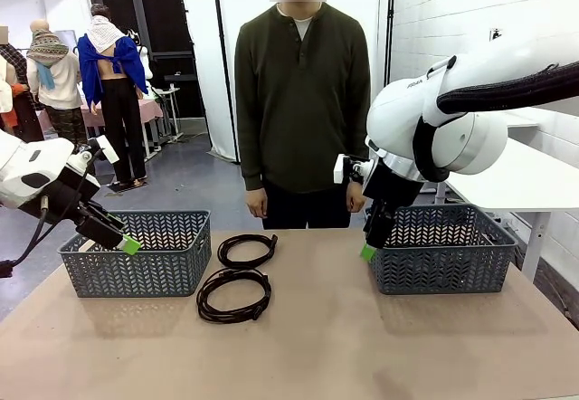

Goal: Organize the cables according to human instructions.
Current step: Pick up a bundle of cables and place it in the basket indicated by the human.

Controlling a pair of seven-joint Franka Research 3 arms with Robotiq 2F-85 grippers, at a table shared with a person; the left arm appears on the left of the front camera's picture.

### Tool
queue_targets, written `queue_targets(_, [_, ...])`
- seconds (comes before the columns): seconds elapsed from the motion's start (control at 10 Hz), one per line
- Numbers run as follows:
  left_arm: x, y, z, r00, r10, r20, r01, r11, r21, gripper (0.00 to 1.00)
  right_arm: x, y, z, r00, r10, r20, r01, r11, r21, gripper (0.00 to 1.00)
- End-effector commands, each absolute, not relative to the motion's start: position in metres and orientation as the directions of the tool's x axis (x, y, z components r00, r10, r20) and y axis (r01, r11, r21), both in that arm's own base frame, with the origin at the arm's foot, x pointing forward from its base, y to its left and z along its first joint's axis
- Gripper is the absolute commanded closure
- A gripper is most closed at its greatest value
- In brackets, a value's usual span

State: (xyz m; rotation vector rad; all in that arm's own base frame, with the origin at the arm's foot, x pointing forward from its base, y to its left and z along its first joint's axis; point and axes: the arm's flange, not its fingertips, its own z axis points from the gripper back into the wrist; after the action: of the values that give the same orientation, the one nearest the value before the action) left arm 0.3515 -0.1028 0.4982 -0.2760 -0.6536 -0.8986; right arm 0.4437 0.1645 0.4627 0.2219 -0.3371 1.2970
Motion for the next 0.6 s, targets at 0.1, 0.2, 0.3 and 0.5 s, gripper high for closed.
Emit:
queue_targets(0.1, [0.3535, -0.1008, 0.4968, 0.442, -0.632, 0.637, 0.802, 0.596, 0.034, 0.00, 0.4470, 0.1599, 0.4643, 0.249, 0.896, 0.366, -0.960, 0.279, -0.029, 0.00])
queue_targets(0.2, [0.3535, -0.1008, 0.4968, 0.442, -0.632, 0.637, 0.802, 0.596, 0.034, 0.00, 0.4470, 0.1599, 0.4643, 0.249, 0.896, 0.366, -0.960, 0.279, -0.029, 0.00])
queue_targets(0.3, [0.3535, -0.1008, 0.4968, 0.442, -0.632, 0.637, 0.802, 0.596, 0.034, 0.00, 0.4470, 0.1599, 0.4643, 0.249, 0.896, 0.366, -0.960, 0.279, -0.029, 0.00])
queue_targets(0.5, [0.3535, -0.1008, 0.4968, 0.442, -0.632, 0.637, 0.802, 0.596, 0.034, 0.00, 0.4470, 0.1599, 0.4643, 0.249, 0.896, 0.366, -0.960, 0.279, -0.029, 0.00])
